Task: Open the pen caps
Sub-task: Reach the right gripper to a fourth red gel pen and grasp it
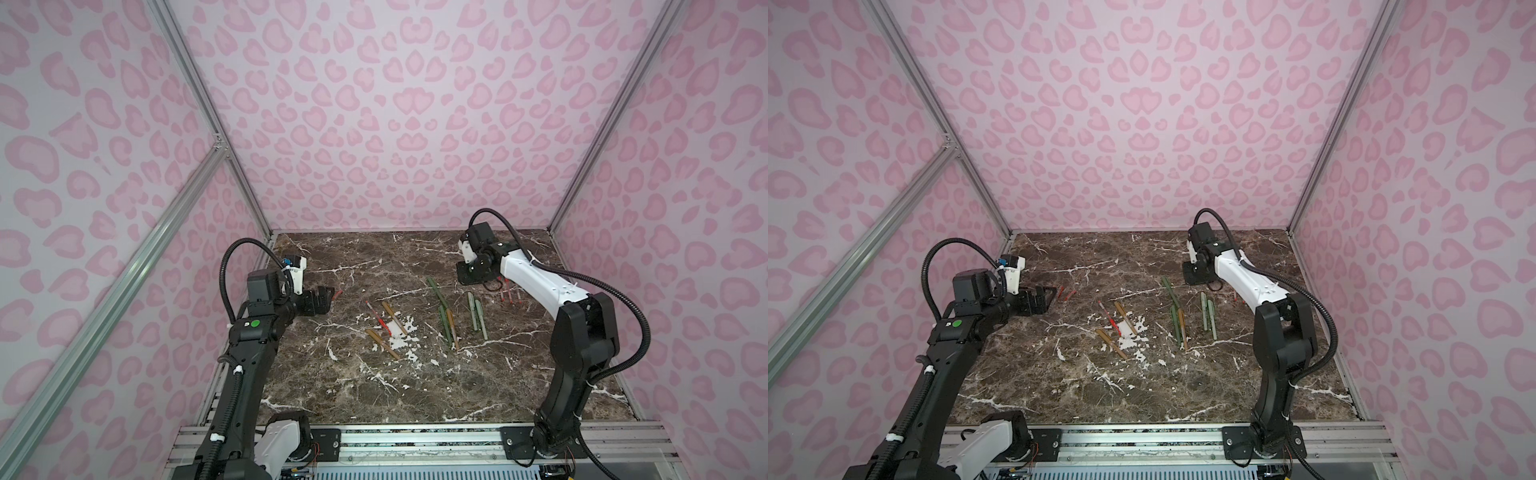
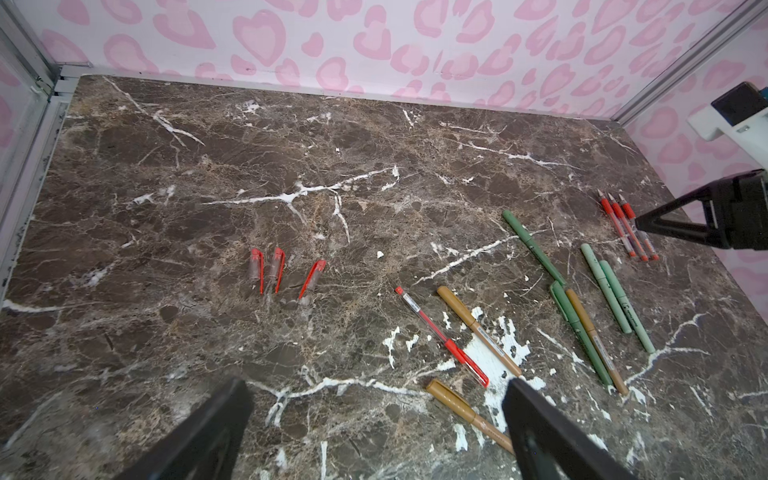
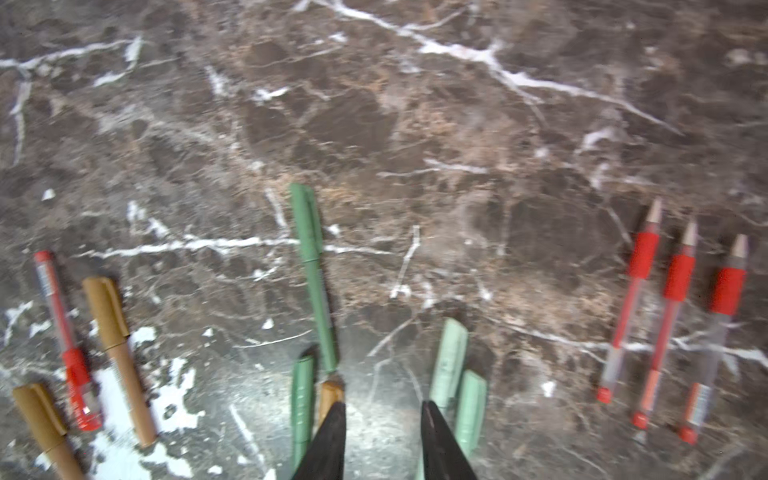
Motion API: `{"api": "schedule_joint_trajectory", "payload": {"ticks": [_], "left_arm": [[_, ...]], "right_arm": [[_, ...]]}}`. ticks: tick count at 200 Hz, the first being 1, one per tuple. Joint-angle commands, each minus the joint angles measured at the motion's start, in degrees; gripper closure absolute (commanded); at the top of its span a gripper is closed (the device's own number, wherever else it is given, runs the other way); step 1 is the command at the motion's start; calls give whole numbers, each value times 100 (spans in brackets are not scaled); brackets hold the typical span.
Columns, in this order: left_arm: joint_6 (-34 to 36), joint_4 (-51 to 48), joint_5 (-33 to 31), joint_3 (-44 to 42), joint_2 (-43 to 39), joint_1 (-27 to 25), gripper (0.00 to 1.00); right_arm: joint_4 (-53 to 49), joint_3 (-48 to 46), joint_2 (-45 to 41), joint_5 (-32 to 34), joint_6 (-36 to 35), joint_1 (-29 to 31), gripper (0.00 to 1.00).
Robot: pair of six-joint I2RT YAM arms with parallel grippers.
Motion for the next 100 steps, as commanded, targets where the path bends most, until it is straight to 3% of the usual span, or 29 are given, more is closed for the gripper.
{"api": "schedule_joint_trajectory", "payload": {"ticks": [1, 52, 100], "left_arm": [[-26, 146, -25, 56, -10, 28, 2], [-77, 136, -155, 91, 7, 47, 2], [-85, 105, -182, 116, -18, 60, 2]], "right_arm": [[-71, 154, 102, 14, 295, 563, 67], [-391, 1433, 1173, -138, 541, 1844, 67], [-936, 2948, 2414, -218, 605, 2389, 67]]}}
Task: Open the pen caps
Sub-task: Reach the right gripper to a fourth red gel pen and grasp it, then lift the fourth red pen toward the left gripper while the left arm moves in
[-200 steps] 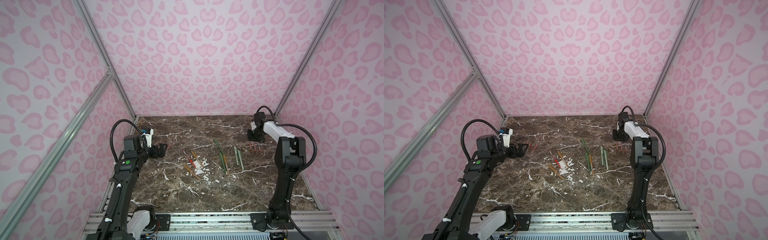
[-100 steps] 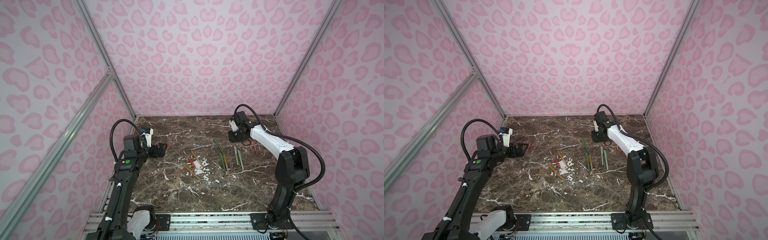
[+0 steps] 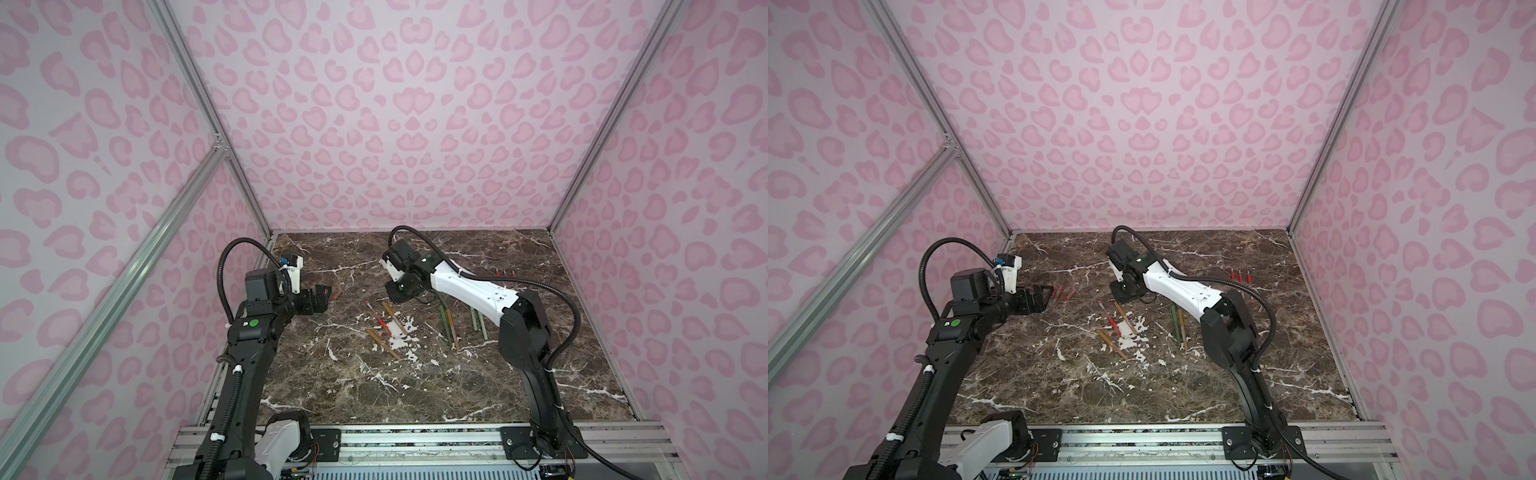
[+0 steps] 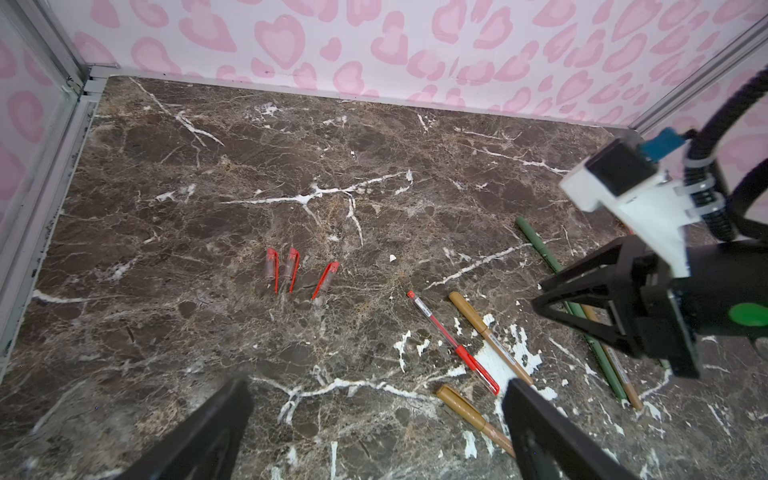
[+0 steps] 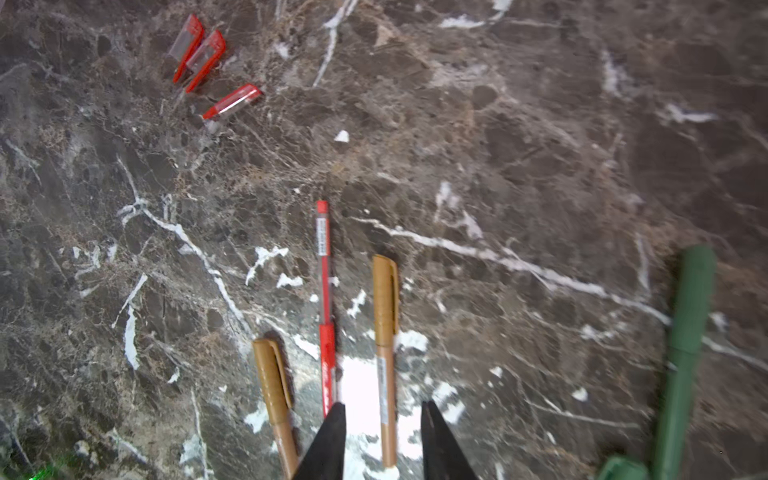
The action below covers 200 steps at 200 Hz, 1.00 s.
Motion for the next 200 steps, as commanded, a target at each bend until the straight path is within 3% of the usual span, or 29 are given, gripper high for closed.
{"api": "schedule_joint_trajectory", "payload": {"ticks": [1, 49, 93, 149, 200], "left_arm": [[-3, 117, -32, 48, -35, 9, 2], [-13, 103, -5, 60, -36, 17, 2], [-13, 72, 28, 72, -45, 25, 2], [-4, 104, 42, 34, -78, 33, 2], [-13, 100, 65, 41, -86, 44, 2]], "right_arm": [[-455, 536, 448, -26, 74, 159, 67], [-1266, 2202, 1739, -78, 56, 431, 68], [-1637, 3112, 2478, -181, 156, 418, 69], [-1618, 3119, 2709, -160, 175, 418, 70], [-1598, 3109, 2900, -114, 219, 414, 82]]}}
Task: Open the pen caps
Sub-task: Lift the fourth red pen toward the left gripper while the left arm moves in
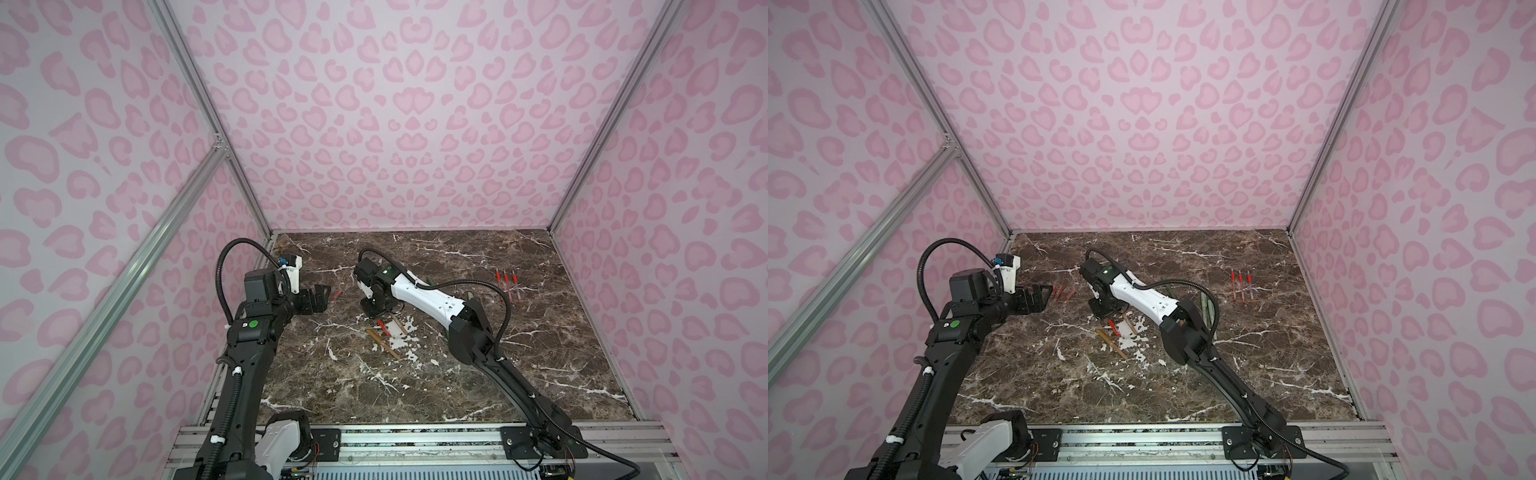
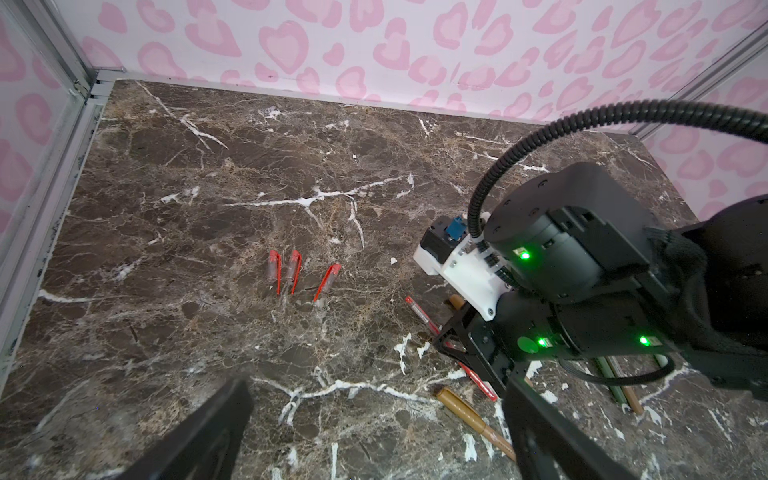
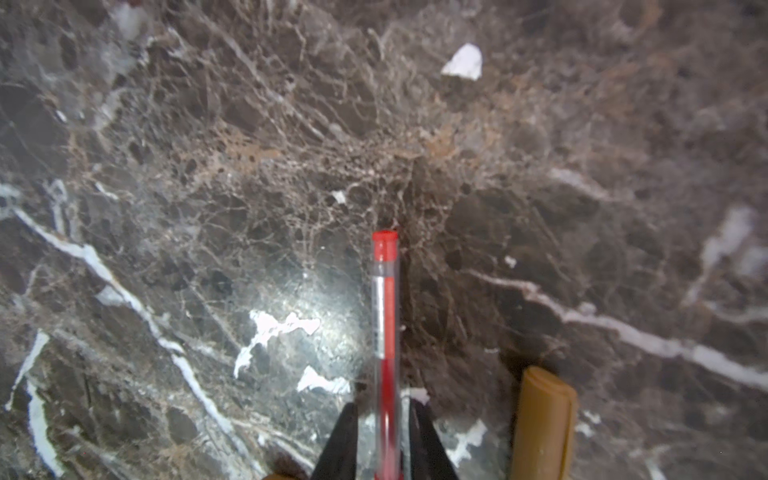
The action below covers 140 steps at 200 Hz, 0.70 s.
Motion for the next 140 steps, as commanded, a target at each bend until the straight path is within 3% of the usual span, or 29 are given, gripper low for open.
{"api": "schedule_joint_trajectory", "payload": {"ticks": [1, 61, 94, 118, 140], "left_arm": [[-4, 77, 57, 68, -24, 10, 2], [9, 197, 141, -45, -34, 18, 2], [-19, 110, 744, 40, 0, 14, 2], [59, 127, 1158, 130, 40, 10, 2], [148, -204, 1272, 617, 203, -50, 2]], "right_arm": [[-87, -34, 194, 60, 70, -1, 82], [59, -1, 91, 112, 147, -152, 97], [531, -106, -665, -235, 584, -339, 100], [1567, -946, -1534, -626, 1131, -452, 100], [3232, -2562, -2679, -935, 2186, -639, 100]]}}
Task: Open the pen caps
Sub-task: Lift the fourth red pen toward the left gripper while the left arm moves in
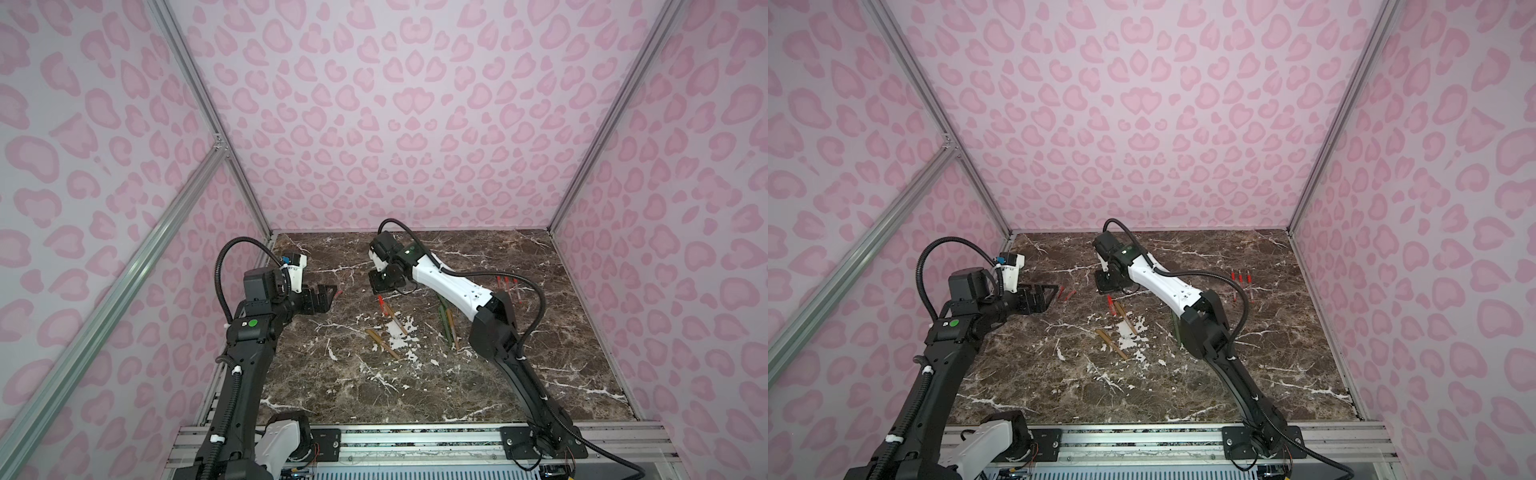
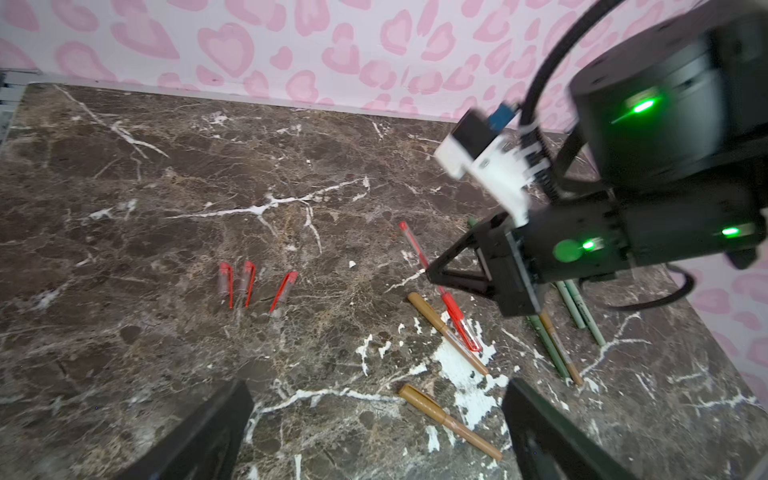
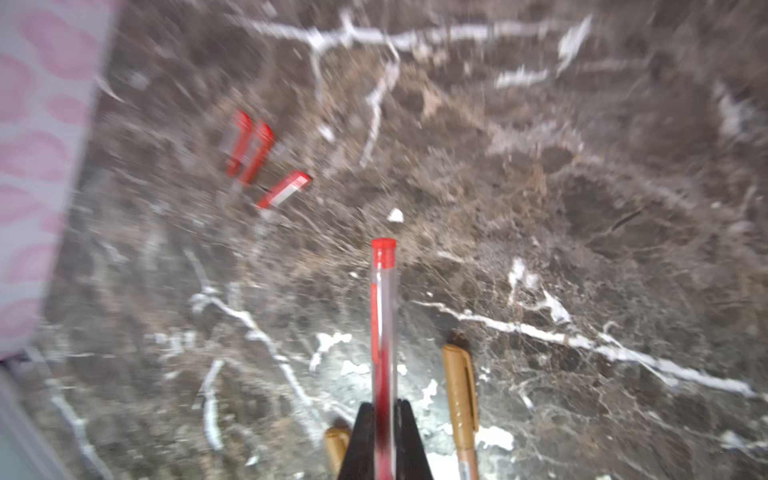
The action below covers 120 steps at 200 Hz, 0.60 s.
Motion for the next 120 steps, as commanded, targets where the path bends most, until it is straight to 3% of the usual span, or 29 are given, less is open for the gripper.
{"api": "schedule_joint_trajectory", "payload": {"ticks": [1, 21, 46, 83, 120], "left_arm": [[156, -154, 412, 448, 120, -60, 2], [298, -324, 366, 930, 287, -228, 2], [402, -215, 146, 1290, 482, -558, 2], [477, 131, 323, 1413, 785, -1290, 1], [-42, 467, 388, 1371, 1201, -1884, 2]], "right_arm": [[1941, -1261, -871, -466, 1247, -157, 100], [4079, -3126, -1937, -587, 2705, -399, 100], [6222, -5130, -2922, -159, 4592, -653, 100], [7697, -6606, -3657, 668, 6217, -673, 100], [8540, -7543, -3978, 1323, 7470, -475, 100]]}}
